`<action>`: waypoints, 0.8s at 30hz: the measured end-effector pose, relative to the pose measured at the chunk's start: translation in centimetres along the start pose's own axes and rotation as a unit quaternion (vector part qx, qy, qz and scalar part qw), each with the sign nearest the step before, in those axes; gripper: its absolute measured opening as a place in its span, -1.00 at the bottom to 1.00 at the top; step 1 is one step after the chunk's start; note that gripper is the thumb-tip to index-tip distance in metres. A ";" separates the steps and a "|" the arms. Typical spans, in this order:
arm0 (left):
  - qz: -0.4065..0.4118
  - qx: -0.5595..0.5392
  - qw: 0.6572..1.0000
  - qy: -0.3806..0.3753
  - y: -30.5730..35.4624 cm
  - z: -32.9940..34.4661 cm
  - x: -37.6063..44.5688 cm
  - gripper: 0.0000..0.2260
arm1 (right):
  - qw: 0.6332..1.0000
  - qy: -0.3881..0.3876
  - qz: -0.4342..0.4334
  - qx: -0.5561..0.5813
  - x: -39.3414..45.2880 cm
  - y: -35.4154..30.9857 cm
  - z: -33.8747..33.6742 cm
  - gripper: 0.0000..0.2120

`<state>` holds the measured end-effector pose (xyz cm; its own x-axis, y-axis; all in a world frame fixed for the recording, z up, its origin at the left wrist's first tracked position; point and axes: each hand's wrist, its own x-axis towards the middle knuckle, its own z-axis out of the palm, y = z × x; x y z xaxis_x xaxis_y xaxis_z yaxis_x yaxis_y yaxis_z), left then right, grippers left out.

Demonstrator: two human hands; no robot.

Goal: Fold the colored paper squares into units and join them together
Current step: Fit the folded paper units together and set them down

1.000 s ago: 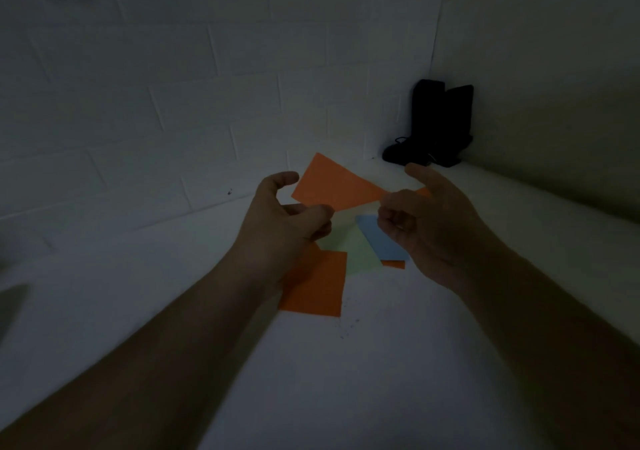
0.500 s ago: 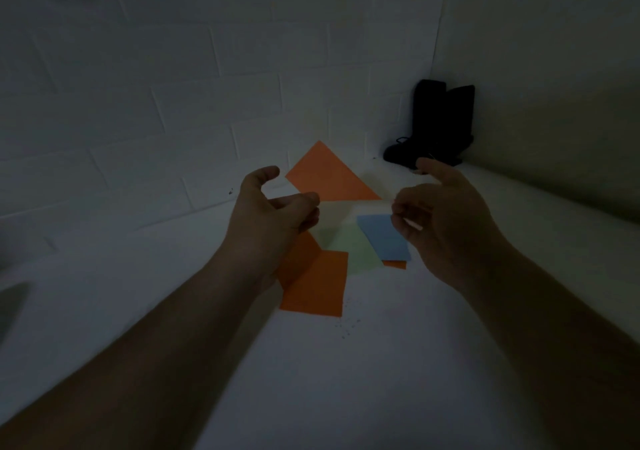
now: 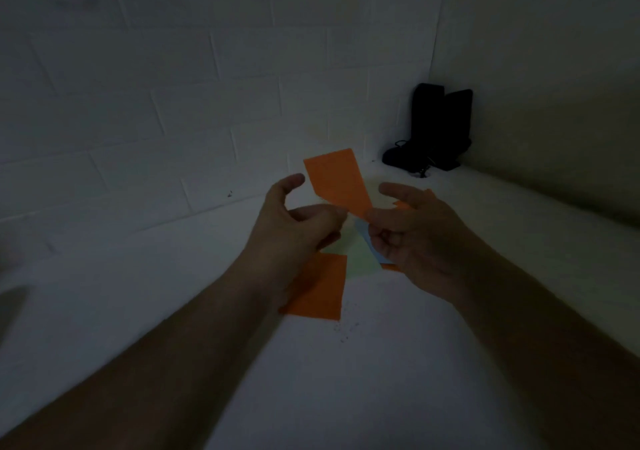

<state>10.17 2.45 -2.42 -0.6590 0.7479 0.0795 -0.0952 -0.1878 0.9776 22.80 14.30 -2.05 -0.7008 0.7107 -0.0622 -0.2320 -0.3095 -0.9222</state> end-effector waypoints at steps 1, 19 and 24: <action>0.010 0.017 1.000 -0.017 -0.3 0.3 -0.2 -0.41 | 1.000 -0.011 0.004 0.008 -0.1 0.1 0.1 -0.45; 0.041 0.044 0.998 0.015 -0.3 0.2 -0.1 -0.51 | 0.998 0.017 -0.058 -0.020 -0.3 0.5 0.9 -0.42; 0.027 0.006 1.000 0.012 0.0 -0.1 0.0 -0.51 | 0.998 0.017 -0.049 -0.019 -0.2 0.4 0.9 -0.41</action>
<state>10.07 2.42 -2.42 -0.6807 0.7213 0.1277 -0.0505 -0.2201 0.9742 22.24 13.41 -2.06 -0.6517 0.7583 0.0167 -0.2726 -0.2136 -0.9381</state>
